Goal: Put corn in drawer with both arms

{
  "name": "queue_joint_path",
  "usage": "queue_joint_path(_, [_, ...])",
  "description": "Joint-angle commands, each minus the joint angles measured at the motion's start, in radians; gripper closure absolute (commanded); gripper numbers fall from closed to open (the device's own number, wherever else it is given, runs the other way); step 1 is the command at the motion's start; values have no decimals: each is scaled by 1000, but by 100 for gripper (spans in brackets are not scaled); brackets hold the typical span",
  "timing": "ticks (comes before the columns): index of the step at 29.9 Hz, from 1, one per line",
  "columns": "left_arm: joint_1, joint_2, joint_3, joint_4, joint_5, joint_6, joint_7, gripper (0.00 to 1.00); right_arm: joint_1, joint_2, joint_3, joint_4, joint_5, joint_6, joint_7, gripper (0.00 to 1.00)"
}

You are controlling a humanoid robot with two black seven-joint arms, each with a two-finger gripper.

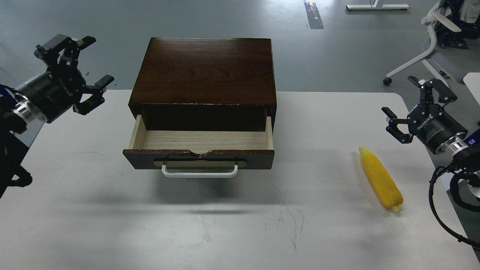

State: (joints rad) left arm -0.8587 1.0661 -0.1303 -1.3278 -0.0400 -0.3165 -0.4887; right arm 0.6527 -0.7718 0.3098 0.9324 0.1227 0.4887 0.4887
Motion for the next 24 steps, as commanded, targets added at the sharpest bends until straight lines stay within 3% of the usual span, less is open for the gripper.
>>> queue_joint_path(1, [38, -11, -15, 5, -21, -58, 0, 1, 1, 0, -1, 0, -2, 0, 0, 0])
queue_joint_path(8, [145, -96, -129, 96, -26, -75, 0, 1, -2, -3, -3, 5, -26, 0, 0, 0])
queue_joint_path(15, [228, -112, -226, 110, -26, -127, 0, 1, -1, -23, -3, 14, -77, 0, 0, 0])
queue_joint_path(20, [231, -110, -232, 110, -24, -127, 0, 1, 25, -75, -3, 49, -270, 0, 0, 0])
queue_joint_path(24, [231, -110, -252, 108, -23, -127, 0, 1, 100, -188, -3, 112, -596, 0, 0, 0])
